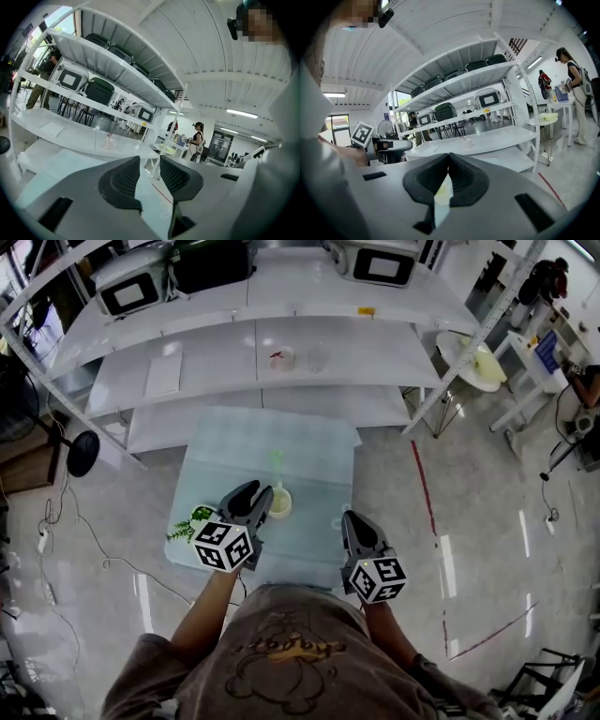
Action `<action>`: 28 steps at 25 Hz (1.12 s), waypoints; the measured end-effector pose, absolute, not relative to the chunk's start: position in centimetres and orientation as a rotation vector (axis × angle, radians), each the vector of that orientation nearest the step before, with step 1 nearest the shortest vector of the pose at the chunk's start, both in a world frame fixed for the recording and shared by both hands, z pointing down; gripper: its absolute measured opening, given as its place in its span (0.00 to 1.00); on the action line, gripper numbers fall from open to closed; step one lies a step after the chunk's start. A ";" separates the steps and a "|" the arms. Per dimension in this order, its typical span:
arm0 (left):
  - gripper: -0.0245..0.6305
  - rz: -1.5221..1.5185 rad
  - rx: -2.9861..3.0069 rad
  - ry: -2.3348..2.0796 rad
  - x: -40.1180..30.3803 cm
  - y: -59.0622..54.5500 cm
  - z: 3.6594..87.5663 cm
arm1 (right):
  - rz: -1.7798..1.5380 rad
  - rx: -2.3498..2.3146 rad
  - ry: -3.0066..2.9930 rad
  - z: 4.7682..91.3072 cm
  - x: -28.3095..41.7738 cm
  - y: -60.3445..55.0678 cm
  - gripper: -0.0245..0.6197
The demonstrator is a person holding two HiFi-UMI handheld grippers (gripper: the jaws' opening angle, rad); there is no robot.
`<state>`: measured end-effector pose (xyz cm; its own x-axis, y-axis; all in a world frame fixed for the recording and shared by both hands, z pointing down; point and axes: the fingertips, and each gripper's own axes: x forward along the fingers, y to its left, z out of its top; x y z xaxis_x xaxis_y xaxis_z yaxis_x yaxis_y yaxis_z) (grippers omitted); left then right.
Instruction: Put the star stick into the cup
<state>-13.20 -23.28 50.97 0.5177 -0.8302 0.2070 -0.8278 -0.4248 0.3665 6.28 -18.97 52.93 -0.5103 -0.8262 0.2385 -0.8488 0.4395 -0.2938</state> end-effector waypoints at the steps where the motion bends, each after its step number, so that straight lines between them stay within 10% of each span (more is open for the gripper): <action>1: 0.25 -0.018 2.350 -1.365 -13.2 -22.9 50.5 | 0.581 1.517 -2.618 52.8 6.2 -19.0 0.04; 28: 0.08 -0.061 2.385 -1.595 -17.3 -17.1 48.6 | 0.492 1.456 -2.661 51.5 4.9 -18.6 0.04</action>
<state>-17.29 -17.10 48.59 0.3925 -0.9126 0.1141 -0.9012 -0.3568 0.2461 4.92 -18.60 51.52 -0.5493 -0.8086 0.2107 -0.8305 0.5005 -0.2444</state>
